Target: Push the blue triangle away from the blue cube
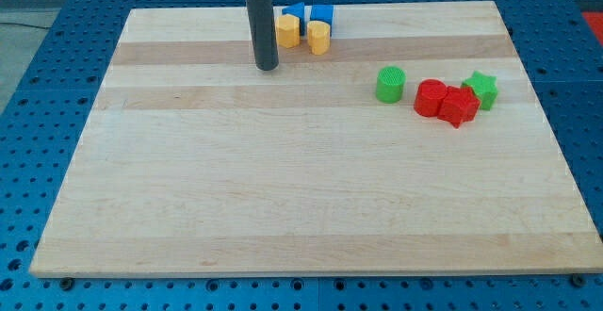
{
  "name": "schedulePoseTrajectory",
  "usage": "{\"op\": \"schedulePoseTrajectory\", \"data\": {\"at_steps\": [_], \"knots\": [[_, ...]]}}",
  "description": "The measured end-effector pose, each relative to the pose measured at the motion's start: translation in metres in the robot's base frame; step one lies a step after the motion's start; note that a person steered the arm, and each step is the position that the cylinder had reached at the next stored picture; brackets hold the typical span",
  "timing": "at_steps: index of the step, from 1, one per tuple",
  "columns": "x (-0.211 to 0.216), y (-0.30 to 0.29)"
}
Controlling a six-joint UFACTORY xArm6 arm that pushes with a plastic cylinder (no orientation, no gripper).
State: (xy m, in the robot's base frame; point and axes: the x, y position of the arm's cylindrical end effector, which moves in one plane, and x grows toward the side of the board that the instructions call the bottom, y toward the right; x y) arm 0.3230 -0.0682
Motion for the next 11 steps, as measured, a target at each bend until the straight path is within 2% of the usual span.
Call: {"op": "schedulePoseTrajectory", "data": {"at_steps": [1, 2, 3, 4, 5, 7, 8, 10, 11], "knots": [[0.0, 0.002], [-0.018, 0.036], [-0.035, 0.141], [-0.065, 0.167], [-0.094, 0.161], [-0.096, 0.038], [-0.097, 0.02], [-0.131, -0.039], [-0.108, -0.05]]}}
